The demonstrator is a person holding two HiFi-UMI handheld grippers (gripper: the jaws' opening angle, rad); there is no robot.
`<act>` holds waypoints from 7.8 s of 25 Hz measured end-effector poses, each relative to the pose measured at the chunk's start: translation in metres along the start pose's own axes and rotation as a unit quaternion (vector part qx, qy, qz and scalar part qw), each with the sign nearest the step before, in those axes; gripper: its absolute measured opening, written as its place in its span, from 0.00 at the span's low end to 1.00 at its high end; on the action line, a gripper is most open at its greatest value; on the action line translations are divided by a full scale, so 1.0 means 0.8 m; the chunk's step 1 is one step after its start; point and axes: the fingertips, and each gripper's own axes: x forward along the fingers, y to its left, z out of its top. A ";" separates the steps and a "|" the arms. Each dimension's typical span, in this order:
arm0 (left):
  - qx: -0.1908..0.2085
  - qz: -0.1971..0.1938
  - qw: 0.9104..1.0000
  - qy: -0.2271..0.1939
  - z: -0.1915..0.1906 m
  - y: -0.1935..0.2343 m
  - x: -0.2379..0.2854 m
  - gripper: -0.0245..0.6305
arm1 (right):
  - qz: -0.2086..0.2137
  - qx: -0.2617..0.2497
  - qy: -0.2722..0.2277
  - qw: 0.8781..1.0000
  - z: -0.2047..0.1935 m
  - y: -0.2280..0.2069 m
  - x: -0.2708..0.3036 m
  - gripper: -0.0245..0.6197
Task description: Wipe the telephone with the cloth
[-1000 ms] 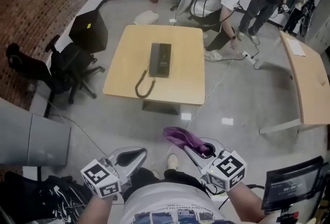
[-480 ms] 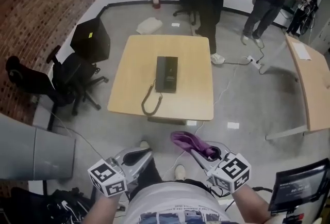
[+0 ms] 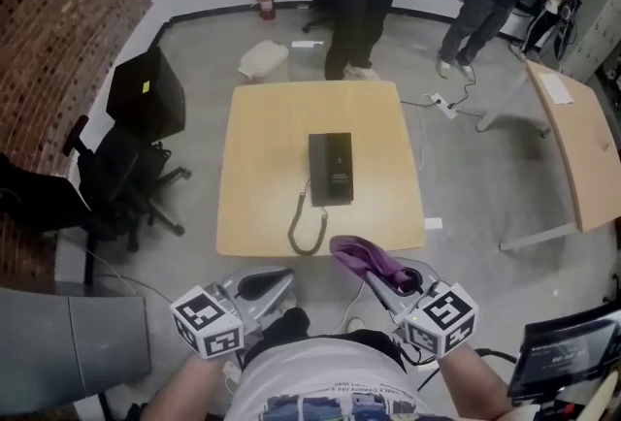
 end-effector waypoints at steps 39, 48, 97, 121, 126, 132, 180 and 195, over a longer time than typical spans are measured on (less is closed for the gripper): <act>-0.183 -0.035 0.977 0.108 -0.038 0.308 0.211 0.27 | -0.053 0.109 0.050 0.991 0.020 -0.121 0.116 0.17; -0.212 -0.048 0.967 0.132 -0.059 0.309 0.247 0.32 | -0.056 0.130 0.065 0.988 0.012 -0.148 0.114 0.17; -0.228 -0.143 0.963 0.023 0.023 0.189 0.164 0.17 | -0.017 0.104 -0.038 0.994 0.142 -0.131 0.191 0.17; -0.240 -0.141 0.960 -0.037 0.058 0.202 0.130 0.17 | -0.027 0.137 0.048 0.989 0.015 -0.051 0.158 0.17; -0.229 -0.154 0.961 -0.030 0.049 0.189 0.133 0.17 | -0.035 0.115 0.014 0.993 0.063 -0.052 0.142 0.17; -0.224 -0.169 0.960 -0.016 0.037 0.164 0.137 0.17 | -0.030 0.110 -0.033 0.993 0.128 -0.058 0.162 0.17; -0.202 -0.185 0.962 0.009 0.017 0.143 0.140 0.17 | 0.021 0.192 -0.030 0.981 0.118 -0.044 0.173 0.17; -0.240 -0.176 0.953 -0.058 0.065 0.181 0.126 0.17 | 0.028 0.201 0.039 0.978 0.027 -0.014 0.158 0.17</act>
